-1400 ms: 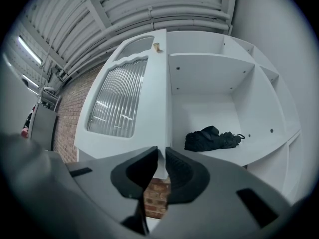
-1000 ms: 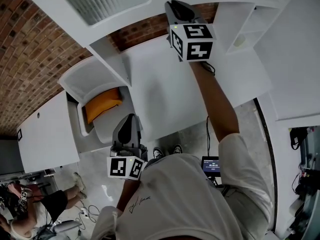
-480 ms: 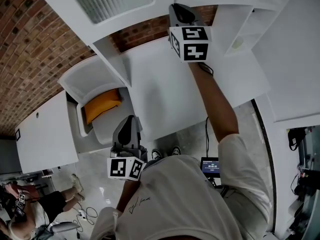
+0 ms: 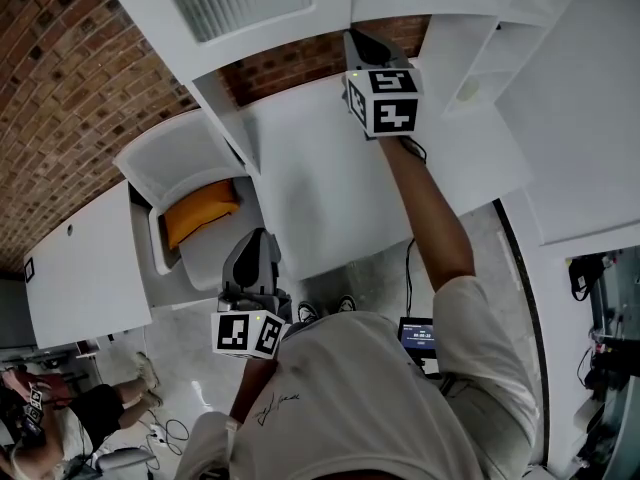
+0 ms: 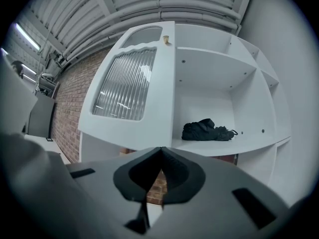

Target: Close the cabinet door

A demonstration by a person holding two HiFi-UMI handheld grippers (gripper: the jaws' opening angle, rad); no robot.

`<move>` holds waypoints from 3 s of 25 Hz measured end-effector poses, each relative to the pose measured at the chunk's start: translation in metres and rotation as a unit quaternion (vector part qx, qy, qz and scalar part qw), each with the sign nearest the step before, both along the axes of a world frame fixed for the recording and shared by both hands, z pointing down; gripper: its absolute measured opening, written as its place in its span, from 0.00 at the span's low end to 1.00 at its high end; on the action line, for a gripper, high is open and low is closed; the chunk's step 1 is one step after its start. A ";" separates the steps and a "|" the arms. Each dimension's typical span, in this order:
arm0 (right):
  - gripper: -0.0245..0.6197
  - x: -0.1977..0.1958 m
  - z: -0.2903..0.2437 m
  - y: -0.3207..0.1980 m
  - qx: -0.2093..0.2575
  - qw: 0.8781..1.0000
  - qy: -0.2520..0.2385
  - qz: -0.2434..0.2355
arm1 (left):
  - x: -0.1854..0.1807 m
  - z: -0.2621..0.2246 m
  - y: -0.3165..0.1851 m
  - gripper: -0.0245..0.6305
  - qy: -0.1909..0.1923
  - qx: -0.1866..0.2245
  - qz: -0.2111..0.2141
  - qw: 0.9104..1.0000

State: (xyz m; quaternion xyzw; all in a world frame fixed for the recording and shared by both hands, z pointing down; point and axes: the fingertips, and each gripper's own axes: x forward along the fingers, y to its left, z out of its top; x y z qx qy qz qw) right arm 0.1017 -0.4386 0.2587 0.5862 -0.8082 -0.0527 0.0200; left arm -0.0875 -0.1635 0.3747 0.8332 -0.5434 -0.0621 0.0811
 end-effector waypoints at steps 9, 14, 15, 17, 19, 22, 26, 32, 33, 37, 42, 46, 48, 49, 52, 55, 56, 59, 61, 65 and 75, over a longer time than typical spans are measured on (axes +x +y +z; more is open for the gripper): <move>0.08 0.003 0.018 0.025 -0.017 1.000 -0.008 0.002 | 0.003 -0.007 0.009 0.06 0.004 0.013 0.013 1.000; 0.07 -0.001 0.033 0.042 -0.032 0.999 -0.014 -0.002 | -0.002 -0.011 0.013 0.06 0.006 0.020 0.015 1.000; 0.08 -0.002 0.036 0.045 -0.036 0.999 -0.016 -0.003 | -0.003 -0.011 0.014 0.06 0.006 0.022 0.015 1.000; 0.07 -0.004 0.042 0.053 -0.041 0.999 -0.017 -0.005 | -0.005 -0.012 0.016 0.06 0.007 0.023 0.013 1.000; 0.07 -0.005 0.047 0.062 -0.044 0.999 -0.017 -0.005 | -0.008 -0.013 0.018 0.06 0.007 0.025 0.012 1.000; 0.07 -0.006 0.053 0.077 -0.049 0.999 -0.022 -0.003 | -0.010 -0.015 0.021 0.06 0.006 0.029 0.014 0.999; 0.07 -0.010 0.065 0.098 -0.061 0.998 -0.023 -0.004 | -0.012 -0.016 0.026 0.06 0.010 0.036 0.022 0.999; 0.07 -0.018 0.078 0.127 -0.073 0.997 -0.021 -0.007 | -0.014 -0.015 0.036 0.06 0.008 0.033 0.031 0.999; 0.07 -0.018 0.079 0.131 -0.074 0.997 -0.020 -0.007 | -0.015 -0.014 0.037 0.06 0.010 0.034 0.032 0.999; 0.07 -0.018 0.084 0.148 -0.079 0.997 -0.018 -0.007 | -0.017 -0.015 0.042 0.06 0.011 0.034 0.037 0.999; 0.07 -0.019 0.092 0.170 -0.088 0.996 -0.016 -0.006 | -0.022 -0.014 0.051 0.06 0.015 0.033 0.040 0.999; 0.07 -0.021 0.099 0.183 -0.094 0.995 -0.017 -0.007 | -0.024 -0.012 0.056 0.06 0.015 0.032 0.042 0.998; 0.07 -0.022 0.103 0.190 -0.099 0.995 -0.016 -0.008 | -0.026 -0.011 0.057 0.06 0.015 0.031 0.041 0.999; 0.07 -0.022 0.104 0.194 -0.101 0.995 -0.016 -0.009 | -0.026 -0.011 0.058 0.06 0.016 0.032 0.041 0.999; 0.07 -0.021 0.110 0.203 -0.106 0.994 -0.021 -0.011 | -0.028 -0.006 0.058 0.06 0.013 0.030 0.040 0.999; 0.07 -0.021 0.117 0.211 -0.114 0.993 -0.023 -0.010 | -0.030 -0.001 0.059 0.06 0.011 0.024 0.039 0.999; 0.07 -0.022 0.119 0.214 -0.116 0.993 -0.022 -0.011 | -0.030 0.000 0.059 0.06 0.012 0.023 0.039 0.999; 0.07 -0.025 0.123 0.222 -0.120 0.992 -0.019 -0.017 | -0.030 0.003 0.058 0.06 0.011 0.020 0.040 0.999; 0.07 -0.026 0.126 0.228 -0.124 0.992 -0.018 -0.021 | -0.029 0.003 0.057 0.06 0.010 0.019 0.041 0.999; 0.07 -0.030 0.133 0.240 -0.133 0.990 -0.023 -0.028 | -0.026 0.005 0.056 0.06 0.011 0.016 0.043 0.999; 0.07 -0.036 0.154 0.268 -0.164 0.985 -0.027 -0.043 | -0.028 0.013 0.049 0.06 0.008 0.002 0.044 0.999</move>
